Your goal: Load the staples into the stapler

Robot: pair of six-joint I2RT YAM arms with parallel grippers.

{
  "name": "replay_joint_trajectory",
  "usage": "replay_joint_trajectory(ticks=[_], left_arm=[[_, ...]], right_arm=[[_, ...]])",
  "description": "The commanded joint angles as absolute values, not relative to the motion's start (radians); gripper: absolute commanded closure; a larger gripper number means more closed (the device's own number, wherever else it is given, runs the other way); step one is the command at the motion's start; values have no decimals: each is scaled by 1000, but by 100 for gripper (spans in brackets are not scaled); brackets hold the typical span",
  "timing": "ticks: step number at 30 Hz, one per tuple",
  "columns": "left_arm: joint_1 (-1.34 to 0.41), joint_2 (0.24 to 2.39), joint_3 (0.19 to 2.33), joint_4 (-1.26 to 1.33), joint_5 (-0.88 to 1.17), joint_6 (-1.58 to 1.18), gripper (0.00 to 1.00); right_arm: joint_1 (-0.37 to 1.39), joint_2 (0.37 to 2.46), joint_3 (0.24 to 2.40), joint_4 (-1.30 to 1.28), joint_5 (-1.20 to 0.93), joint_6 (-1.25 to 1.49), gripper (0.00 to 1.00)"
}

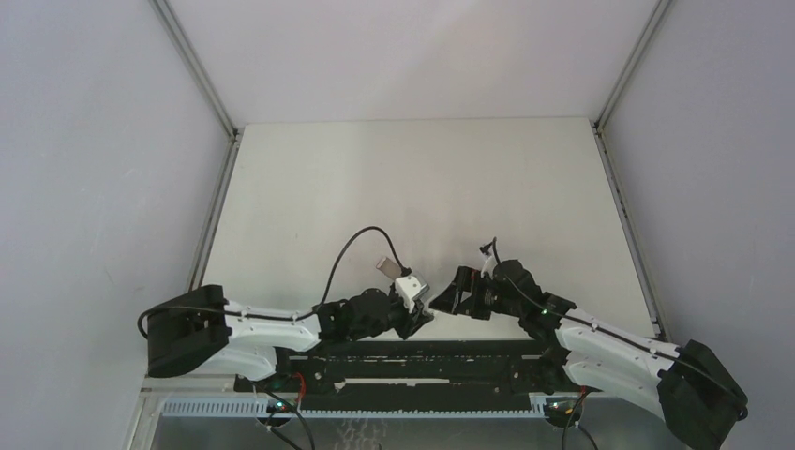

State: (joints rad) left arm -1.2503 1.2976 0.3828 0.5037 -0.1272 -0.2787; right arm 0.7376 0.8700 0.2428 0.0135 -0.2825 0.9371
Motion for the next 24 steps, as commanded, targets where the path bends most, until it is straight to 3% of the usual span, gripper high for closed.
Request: replay_joint_trajectory(ticks=[1, 6, 8, 11, 13, 14, 20, 23, 24], left_arm=[[-1255, 1240, 366, 586, -113, -304, 100], [-1256, 1216, 358, 587, -109, -310, 100], [-1256, 1208, 357, 589, -107, -310, 100], [-1258, 1200, 357, 591, -102, -308, 100], [-1258, 1194, 357, 592, -100, -304, 100], [-1259, 1191, 357, 592, -102, -302, 100], [-1259, 1186, 351, 584, -118, -298, 100], [-1259, 1210, 362, 538, -180, -303, 100], [-1259, 1224, 368, 516, -206, -306, 100]], right_arm=[[778, 872, 245, 163, -286, 1022, 6], [781, 855, 252, 166, -285, 1034, 7], [781, 852, 253, 166, -288, 1036, 16], [781, 848, 254, 168, -292, 1041, 51], [781, 844, 255, 164, -288, 1044, 90], [781, 841, 255, 160, -281, 1047, 100], [778, 833, 263, 136, -262, 1020, 97], [756, 825, 288, 59, -232, 964, 35], [744, 817, 294, 32, -216, 944, 25]])
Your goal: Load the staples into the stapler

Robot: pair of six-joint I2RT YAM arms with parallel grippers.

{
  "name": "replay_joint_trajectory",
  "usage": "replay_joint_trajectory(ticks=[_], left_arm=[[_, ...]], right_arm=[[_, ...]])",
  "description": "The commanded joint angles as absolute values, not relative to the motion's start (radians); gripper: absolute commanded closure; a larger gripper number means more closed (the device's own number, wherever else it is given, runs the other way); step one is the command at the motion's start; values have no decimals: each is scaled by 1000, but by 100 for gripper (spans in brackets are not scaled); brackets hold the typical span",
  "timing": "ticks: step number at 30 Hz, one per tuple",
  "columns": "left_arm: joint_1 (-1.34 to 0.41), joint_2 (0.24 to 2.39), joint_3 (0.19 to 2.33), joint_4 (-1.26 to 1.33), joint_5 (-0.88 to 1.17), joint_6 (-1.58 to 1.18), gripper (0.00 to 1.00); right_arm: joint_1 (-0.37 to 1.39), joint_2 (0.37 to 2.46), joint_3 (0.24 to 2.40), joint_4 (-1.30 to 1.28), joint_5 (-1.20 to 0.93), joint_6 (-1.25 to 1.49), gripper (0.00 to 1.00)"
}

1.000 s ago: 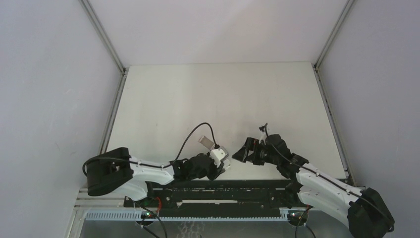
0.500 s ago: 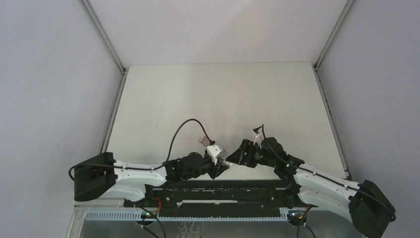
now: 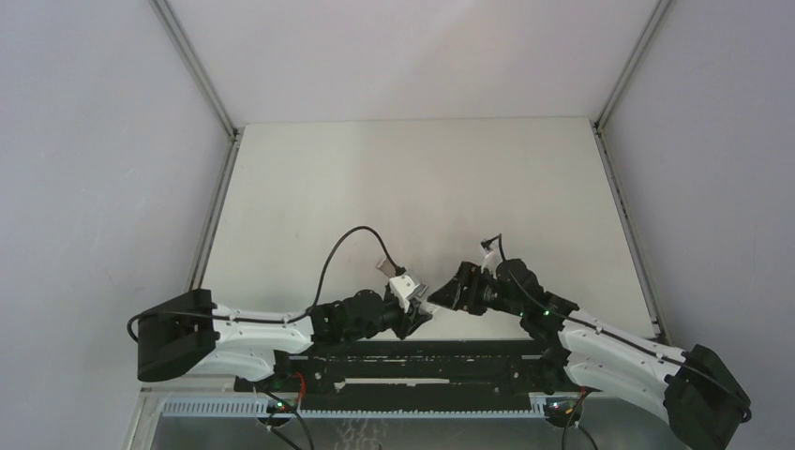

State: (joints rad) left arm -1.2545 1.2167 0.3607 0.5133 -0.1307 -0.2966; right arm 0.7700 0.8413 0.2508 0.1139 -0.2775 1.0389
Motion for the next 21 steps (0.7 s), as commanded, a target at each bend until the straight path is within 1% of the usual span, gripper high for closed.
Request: replay_joint_trajectory(ticks=[1, 2, 3, 10, 12, 13, 17, 18, 21], left_arm=[[-1259, 1238, 373, 500, -226, -308, 100], [-1258, 1256, 376, 490, -247, -314, 100], [-1258, 1274, 380, 485, -257, -320, 100], [-1252, 1427, 473, 450, -271, -338, 99], [-1249, 1460, 506, 444, -266, -335, 95], [-1248, 1472, 516, 442, -265, -337, 87], [-1241, 1486, 537, 431, -268, -343, 43], [-1237, 1481, 540, 428, -267, -349, 34], [-1195, 1437, 542, 421, -222, -364, 14]], right_arm=[[730, 808, 301, 8, -199, 922, 19], [713, 798, 306, -17, -188, 900, 16], [692, 788, 310, -44, -178, 881, 15], [540, 745, 325, -181, -150, 746, 15], [517, 735, 327, -198, -152, 724, 15], [506, 732, 328, -205, -153, 715, 15], [486, 732, 330, -211, -156, 688, 14], [484, 736, 332, -210, -153, 678, 14], [483, 772, 353, -193, -148, 630, 14]])
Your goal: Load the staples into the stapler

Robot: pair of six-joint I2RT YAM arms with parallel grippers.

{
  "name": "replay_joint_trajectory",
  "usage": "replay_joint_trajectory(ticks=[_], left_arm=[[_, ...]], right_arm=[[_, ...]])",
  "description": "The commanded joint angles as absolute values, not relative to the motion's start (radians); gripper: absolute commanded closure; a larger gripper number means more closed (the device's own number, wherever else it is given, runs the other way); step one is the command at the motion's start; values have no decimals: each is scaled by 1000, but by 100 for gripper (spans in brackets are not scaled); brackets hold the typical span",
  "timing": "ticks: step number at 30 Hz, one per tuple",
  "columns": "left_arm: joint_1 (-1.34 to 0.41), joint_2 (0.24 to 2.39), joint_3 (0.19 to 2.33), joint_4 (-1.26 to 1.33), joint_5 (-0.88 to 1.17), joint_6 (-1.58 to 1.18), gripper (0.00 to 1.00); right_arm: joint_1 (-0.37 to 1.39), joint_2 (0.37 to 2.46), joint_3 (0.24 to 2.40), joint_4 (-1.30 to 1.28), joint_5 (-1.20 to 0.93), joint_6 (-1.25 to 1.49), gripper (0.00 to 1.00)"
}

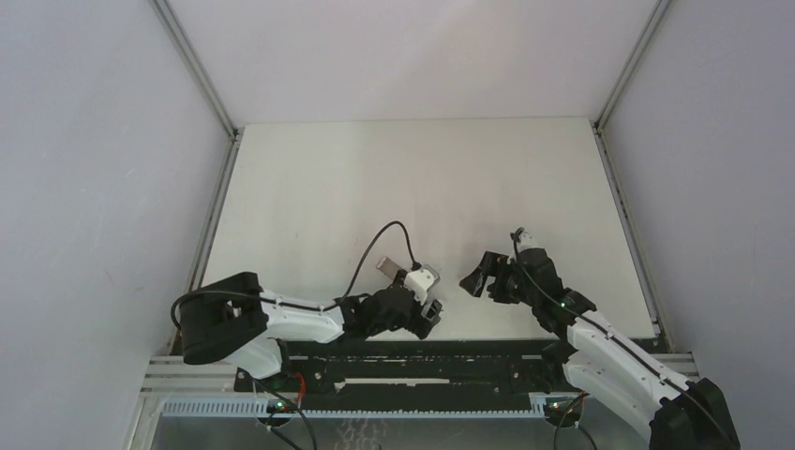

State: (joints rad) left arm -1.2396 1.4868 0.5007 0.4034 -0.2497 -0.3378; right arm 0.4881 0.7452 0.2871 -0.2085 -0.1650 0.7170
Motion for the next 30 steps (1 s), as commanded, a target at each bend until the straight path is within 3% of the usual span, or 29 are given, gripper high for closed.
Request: replay_joint_trajectory(ticks=[1, 7, 11, 15, 19, 25, 30], left_arm=[[-1168, 1427, 550, 417, -187, -369, 10], [-936, 1315, 616, 305, -90, -359, 5], [-637, 1167, 595, 215, -74, -341, 4], [-225, 989, 489, 227, -18, -396, 3], [26, 811, 355, 235, -193, -401, 0], [139, 714, 209, 328, -458, -363, 0], [139, 764, 184, 427, -509, -333, 0]], right_arm=[[483, 788, 363, -188, -146, 615, 14], [345, 924, 488, -148, -167, 491, 12], [155, 952, 541, -115, -133, 408, 12], [42, 919, 501, -11, 60, 353, 12], [27, 914, 408, 154, 295, 283, 12], [-6, 961, 267, 456, 296, 208, 12], [-6, 1000, 188, 649, 290, 172, 12]])
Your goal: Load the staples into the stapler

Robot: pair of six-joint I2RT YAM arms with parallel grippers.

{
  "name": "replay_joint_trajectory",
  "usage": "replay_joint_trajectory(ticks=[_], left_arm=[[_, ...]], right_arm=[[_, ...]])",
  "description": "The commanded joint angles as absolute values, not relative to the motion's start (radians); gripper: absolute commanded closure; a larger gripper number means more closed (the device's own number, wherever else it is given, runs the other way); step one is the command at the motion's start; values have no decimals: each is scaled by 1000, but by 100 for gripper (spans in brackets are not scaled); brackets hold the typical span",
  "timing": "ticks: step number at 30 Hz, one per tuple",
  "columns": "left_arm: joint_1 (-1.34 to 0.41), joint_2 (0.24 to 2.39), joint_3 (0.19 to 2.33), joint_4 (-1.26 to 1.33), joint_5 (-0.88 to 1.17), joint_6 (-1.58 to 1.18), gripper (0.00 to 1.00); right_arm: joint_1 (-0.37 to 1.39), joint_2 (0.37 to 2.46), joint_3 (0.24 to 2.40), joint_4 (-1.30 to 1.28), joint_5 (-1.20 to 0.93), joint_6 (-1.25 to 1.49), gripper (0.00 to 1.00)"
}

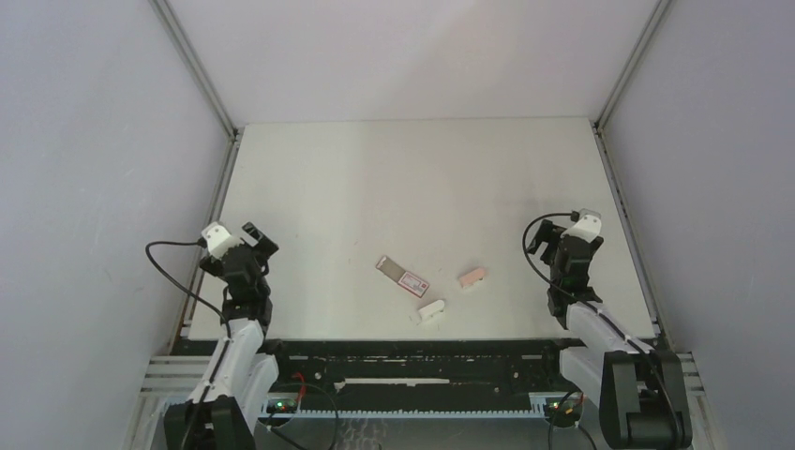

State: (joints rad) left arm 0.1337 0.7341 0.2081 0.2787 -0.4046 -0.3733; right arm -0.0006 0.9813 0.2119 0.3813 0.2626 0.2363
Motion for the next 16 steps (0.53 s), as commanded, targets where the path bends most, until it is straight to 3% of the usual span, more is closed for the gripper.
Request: replay_joint_trajectory(ticks=[1, 16], left_arm=[[139, 776, 184, 442, -509, -323, 0], [139, 812, 138, 574, -470, -318, 0]], right_arm=[[-6, 1007, 188, 652, 290, 171, 12], [-6, 1044, 180, 720, 296, 153, 12]])
